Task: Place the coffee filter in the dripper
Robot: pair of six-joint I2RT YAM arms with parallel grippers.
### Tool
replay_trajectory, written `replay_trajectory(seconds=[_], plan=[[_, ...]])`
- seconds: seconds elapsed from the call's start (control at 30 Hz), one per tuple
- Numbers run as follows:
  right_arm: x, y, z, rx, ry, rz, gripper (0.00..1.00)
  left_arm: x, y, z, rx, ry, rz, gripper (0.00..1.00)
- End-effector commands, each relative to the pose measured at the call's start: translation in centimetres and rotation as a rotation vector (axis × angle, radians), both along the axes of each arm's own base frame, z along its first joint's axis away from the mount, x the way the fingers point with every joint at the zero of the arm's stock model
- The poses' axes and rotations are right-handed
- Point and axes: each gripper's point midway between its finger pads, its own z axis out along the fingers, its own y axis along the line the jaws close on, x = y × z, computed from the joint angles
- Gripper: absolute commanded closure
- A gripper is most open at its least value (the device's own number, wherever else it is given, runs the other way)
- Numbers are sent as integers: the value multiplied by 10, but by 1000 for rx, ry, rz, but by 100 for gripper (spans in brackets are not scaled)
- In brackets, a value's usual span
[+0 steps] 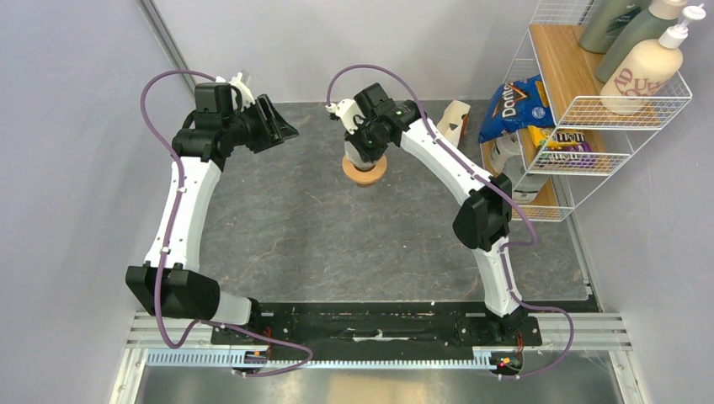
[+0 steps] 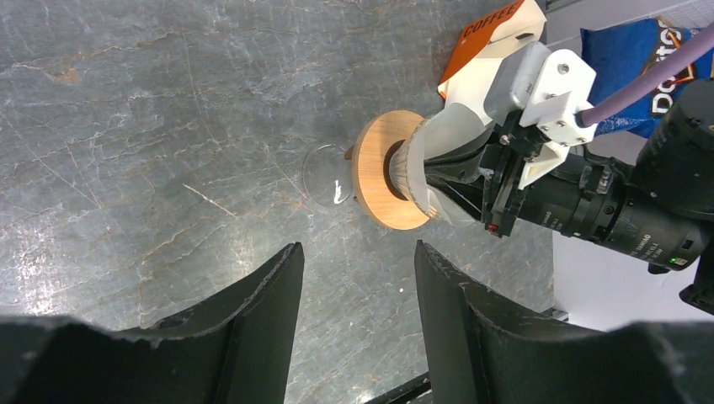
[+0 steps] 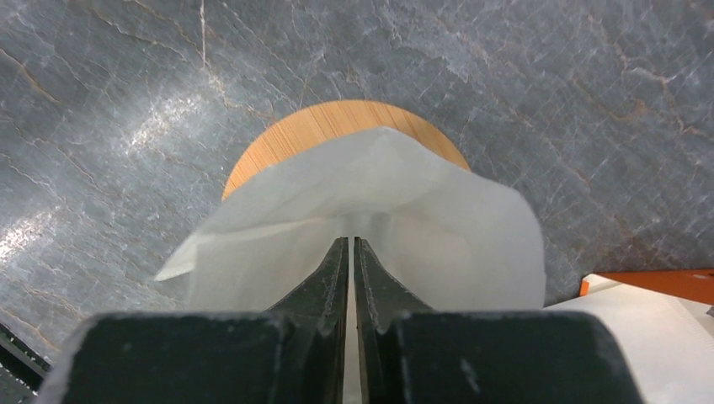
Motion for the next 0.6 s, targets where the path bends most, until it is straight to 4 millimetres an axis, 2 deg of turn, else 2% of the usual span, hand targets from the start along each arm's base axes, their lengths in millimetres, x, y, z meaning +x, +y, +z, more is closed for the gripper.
replay_trajectory(seconds=[0.0, 0.2, 0.57], plan=[[5, 9, 26, 14, -69, 28, 88, 0, -2, 15, 0, -71, -37, 42], [10, 12, 21, 9, -77, 37, 87, 1, -3, 14, -1, -71, -40, 42], [12, 14, -1, -26, -45, 70, 89, -1, -1, 13, 3, -73, -36, 42]])
